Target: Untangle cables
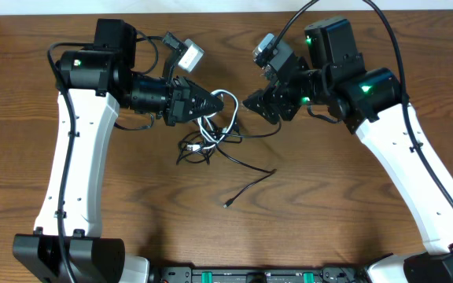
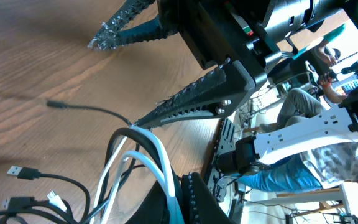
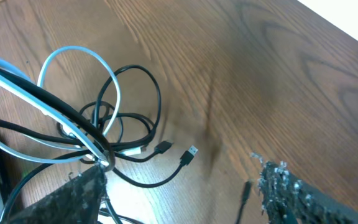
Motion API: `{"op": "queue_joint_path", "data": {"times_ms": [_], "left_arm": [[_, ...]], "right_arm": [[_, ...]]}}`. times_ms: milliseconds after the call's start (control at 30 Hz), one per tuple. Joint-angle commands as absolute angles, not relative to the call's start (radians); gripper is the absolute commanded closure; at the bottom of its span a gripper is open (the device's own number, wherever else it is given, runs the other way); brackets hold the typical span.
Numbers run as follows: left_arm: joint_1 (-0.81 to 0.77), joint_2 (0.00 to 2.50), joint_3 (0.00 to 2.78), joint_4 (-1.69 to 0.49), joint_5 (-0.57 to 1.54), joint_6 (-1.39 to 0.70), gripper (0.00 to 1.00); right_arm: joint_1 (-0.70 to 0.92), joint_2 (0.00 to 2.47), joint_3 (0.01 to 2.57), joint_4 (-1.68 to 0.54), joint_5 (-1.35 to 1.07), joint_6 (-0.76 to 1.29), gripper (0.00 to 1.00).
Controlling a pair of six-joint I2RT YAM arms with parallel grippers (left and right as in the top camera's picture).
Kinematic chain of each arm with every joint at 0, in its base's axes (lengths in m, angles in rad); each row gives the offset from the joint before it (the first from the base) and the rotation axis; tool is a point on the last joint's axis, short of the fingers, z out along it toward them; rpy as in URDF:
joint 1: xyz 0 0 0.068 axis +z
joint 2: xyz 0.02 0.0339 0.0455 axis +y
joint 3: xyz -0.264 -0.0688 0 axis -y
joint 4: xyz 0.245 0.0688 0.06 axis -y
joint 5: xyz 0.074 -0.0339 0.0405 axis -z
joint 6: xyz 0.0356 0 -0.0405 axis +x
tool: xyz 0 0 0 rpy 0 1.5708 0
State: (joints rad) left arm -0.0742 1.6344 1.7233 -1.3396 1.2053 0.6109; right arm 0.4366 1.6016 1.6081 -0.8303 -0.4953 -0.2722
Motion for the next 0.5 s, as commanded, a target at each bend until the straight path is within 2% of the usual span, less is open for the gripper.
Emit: {"op": "queue_joint_path", "data": {"times_ms": [0,467], "left_arm": [[-0.075,1.615,1.747,-1.345,1.23,0.643,0.91],[-0.075,1.615,1.747,-1.345,1.23,0.643,0.92]], "right_arm": [[0.45,1.588,1.623,-0.828,-0.498,-0.27,0.22],[0.46,1.589,1.623,-0.823,-0.607,-0.308,0.25]]}}
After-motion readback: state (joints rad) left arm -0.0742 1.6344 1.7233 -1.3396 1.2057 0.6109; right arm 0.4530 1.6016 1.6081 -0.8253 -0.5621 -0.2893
